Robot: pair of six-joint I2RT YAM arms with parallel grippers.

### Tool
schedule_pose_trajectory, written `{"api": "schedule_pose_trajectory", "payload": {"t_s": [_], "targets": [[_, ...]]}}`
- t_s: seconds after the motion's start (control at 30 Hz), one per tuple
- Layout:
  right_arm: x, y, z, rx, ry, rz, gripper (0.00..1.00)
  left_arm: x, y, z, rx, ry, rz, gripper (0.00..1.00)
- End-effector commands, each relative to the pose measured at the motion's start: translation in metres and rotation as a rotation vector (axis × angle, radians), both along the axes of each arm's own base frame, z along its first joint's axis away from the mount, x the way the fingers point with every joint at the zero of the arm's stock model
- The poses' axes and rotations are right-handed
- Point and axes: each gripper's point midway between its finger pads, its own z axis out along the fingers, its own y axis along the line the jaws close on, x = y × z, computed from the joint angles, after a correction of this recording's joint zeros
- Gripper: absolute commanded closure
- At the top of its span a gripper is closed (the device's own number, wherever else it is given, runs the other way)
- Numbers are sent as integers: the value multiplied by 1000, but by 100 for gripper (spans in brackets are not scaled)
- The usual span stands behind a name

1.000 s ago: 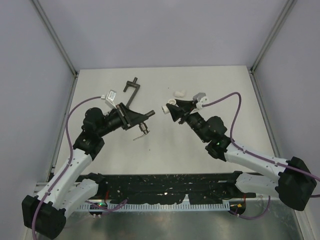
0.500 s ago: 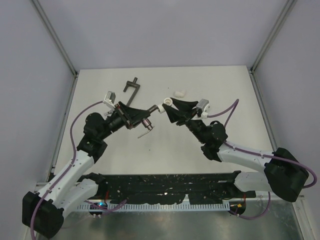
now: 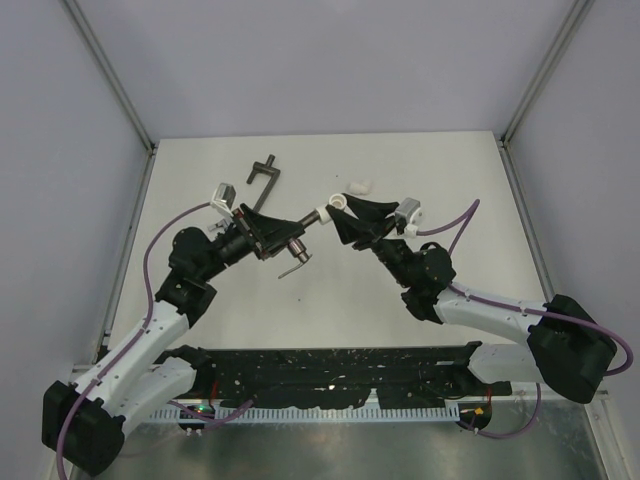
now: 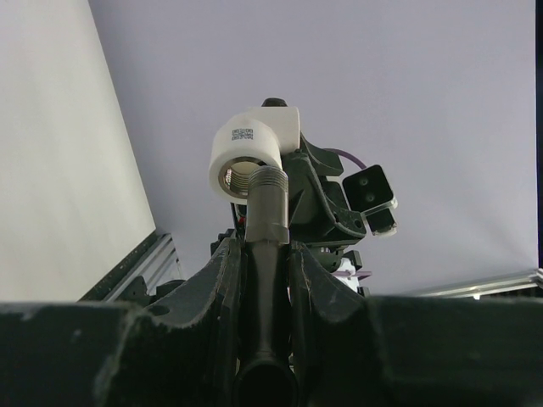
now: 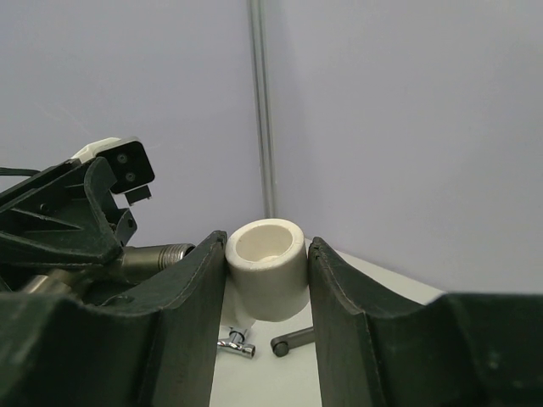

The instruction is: Install the water faucets

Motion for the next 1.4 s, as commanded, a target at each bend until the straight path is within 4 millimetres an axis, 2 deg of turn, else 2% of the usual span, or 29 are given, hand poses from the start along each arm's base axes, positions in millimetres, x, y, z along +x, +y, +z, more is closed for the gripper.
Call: {"api": "schedule_pose_trajectory", "payload": {"t_s": [0.0, 0.17, 0.3, 0.53, 0.9, 1.0, 1.37], "targets": [[-20, -22, 55, 191, -134, 1, 95, -6, 1, 26, -56, -74, 1, 100], [-20, -27, 55, 204, -129, -13, 95, -2, 5, 15, -51, -49, 37, 100], [-22, -28, 56, 206, -134, -6, 95, -2, 5, 15, -53, -49, 43, 100], [-27, -21, 57, 198, -145, 40, 95, -5, 3, 26, -53, -78, 27, 100], [-28, -22, 58, 206, -148, 43, 95, -10, -5, 27, -40, -85, -9, 100], [-35, -17, 59, 187, -172, 80, 95, -9, -5, 29, -45, -96, -4, 100], [-39, -2, 51, 118, -129, 152, 95, -7, -8, 48, -32, -249, -4, 100]]}}
